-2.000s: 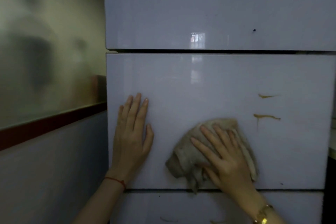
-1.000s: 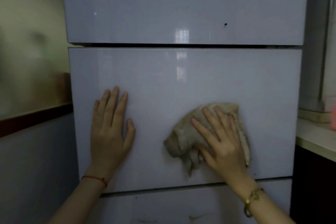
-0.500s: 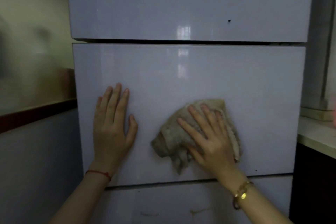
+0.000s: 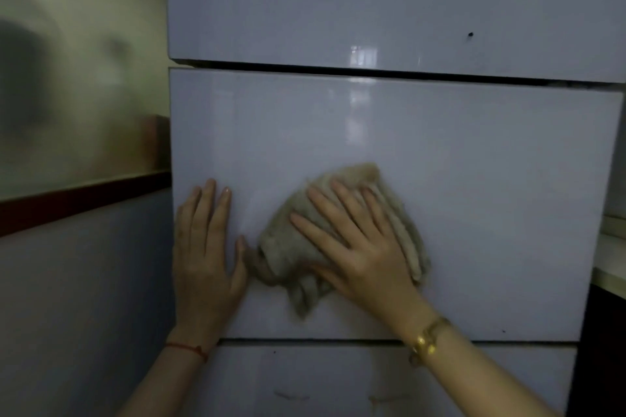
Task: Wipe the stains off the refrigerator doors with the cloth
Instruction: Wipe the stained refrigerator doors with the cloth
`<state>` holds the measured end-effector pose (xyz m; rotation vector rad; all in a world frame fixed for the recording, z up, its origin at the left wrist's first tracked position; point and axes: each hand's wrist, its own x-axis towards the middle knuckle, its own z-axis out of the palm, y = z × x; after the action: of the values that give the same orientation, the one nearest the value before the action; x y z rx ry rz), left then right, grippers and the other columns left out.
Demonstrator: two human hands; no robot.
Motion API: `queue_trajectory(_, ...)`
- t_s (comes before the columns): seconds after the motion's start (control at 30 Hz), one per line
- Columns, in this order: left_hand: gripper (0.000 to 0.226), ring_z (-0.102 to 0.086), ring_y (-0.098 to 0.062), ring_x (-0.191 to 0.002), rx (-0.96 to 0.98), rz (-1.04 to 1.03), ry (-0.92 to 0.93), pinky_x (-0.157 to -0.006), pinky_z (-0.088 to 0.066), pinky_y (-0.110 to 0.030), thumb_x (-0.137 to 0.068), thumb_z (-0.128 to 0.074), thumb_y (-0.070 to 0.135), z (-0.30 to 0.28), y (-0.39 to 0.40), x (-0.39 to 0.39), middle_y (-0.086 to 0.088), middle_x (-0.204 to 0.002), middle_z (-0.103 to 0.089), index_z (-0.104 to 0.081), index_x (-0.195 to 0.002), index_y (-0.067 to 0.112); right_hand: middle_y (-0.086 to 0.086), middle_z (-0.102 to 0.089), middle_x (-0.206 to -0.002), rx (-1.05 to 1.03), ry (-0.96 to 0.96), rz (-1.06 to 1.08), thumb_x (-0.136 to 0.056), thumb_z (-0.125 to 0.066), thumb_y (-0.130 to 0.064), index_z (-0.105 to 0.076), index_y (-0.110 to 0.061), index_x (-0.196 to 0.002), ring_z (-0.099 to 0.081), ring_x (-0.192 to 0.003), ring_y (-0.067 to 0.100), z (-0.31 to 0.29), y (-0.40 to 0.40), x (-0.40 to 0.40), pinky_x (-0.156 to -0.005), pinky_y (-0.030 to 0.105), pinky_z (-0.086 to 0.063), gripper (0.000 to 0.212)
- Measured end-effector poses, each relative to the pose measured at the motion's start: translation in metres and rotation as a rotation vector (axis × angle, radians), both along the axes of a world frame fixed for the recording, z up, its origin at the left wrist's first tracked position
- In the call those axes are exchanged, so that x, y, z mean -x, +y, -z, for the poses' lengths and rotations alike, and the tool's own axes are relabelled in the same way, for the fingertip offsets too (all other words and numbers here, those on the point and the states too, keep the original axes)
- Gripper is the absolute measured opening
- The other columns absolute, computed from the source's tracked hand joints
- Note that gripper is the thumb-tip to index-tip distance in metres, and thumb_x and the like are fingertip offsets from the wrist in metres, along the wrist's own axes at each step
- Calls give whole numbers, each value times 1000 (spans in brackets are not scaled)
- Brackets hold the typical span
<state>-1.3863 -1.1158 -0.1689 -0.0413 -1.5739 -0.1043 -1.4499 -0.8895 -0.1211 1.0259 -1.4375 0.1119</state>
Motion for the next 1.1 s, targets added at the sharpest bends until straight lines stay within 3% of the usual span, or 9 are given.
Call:
queue_trajectory(0.1,56,-25,-28,-154,-12,-7,4,-127,-23,-47,-100,-43,22,-1,2,0,-10,-163,-29,-35,-153,5,12,-44,-152,47,-54,10,-97,-56,-37,-51,-26,-141,-37,-144,38,4,29,7,-120,55,-27,46)
queue_trajectory(0.17,55,-25,-28,-154,-14,-7,8,-128,-22,-45,-101,-42,23,-1,3,1,-10,-163,-29,-36,-152,5,15,-43,-152,242,-118,16,-95,-60,-35,-49,-24,-142,-35,-144,40,-30,36,12,-120,59,-25,50)
queue_trajectory(0.27,55,-24,-27,-155,-10,1,16,-128,-21,-44,-101,-41,24,0,1,4,-7,-164,-28,-34,-153,7,10,-40,-156,466,-152,24,-98,-54,-48,-48,-25,-145,-29,-148,35,-94,16,8,-125,55,-16,53)
queue_trajectory(0.37,57,-23,-25,-155,-3,12,25,-128,-21,-43,-101,-42,24,1,0,4,-5,-165,-26,-31,-155,10,9,-44,-153,351,-72,-8,-97,-54,-52,-50,-27,-144,-33,-146,36,-106,-18,-2,-124,55,-18,53)
queue_trajectory(0.57,55,-19,-24,-157,-12,47,-25,-128,-23,-47,-102,-40,25,6,2,-5,-6,-165,-24,-32,-154,7,9,-51,-147,103,-39,-50,-94,-63,-16,-59,-21,-137,-44,-140,32,19,-12,-10,-119,47,-30,43)
queue_trajectory(0.7,53,-26,-27,-154,-37,87,-138,-126,-27,-47,-100,-46,16,62,8,-31,-11,-161,-33,-38,-150,2,14,-58,-137,181,-204,-90,-83,-66,9,-60,-21,-133,-51,-126,34,66,31,-18,-112,45,-38,58)
queue_trajectory(0.83,52,-34,-29,-149,-106,137,-204,-124,-30,-51,-94,-52,5,133,23,-55,-14,-155,-42,-45,-144,-4,14,-53,-133,404,-197,-116,-85,-57,10,-55,-25,-139,-50,-119,35,94,56,-43,-114,36,-35,64)
queue_trajectory(0.93,53,-28,-22,-152,-124,130,-227,-127,-25,-44,-92,-54,2,180,31,-59,-12,-155,-38,-46,-143,-4,12,-53,-137,328,-82,-80,-93,-57,0,-57,-26,-138,-50,-122,35,137,50,-58,-112,42,-37,52)
queue_trajectory(1.1,56,-12,-16,-156,-110,87,-251,-129,-17,-38,-93,-53,0,234,19,-49,-17,-157,-31,-37,-148,0,3,-49,-140,142,-64,-25,-92,-63,-5,-52,-34,-141,-48,-123,29,201,14,-42,-103,48,-42,58)
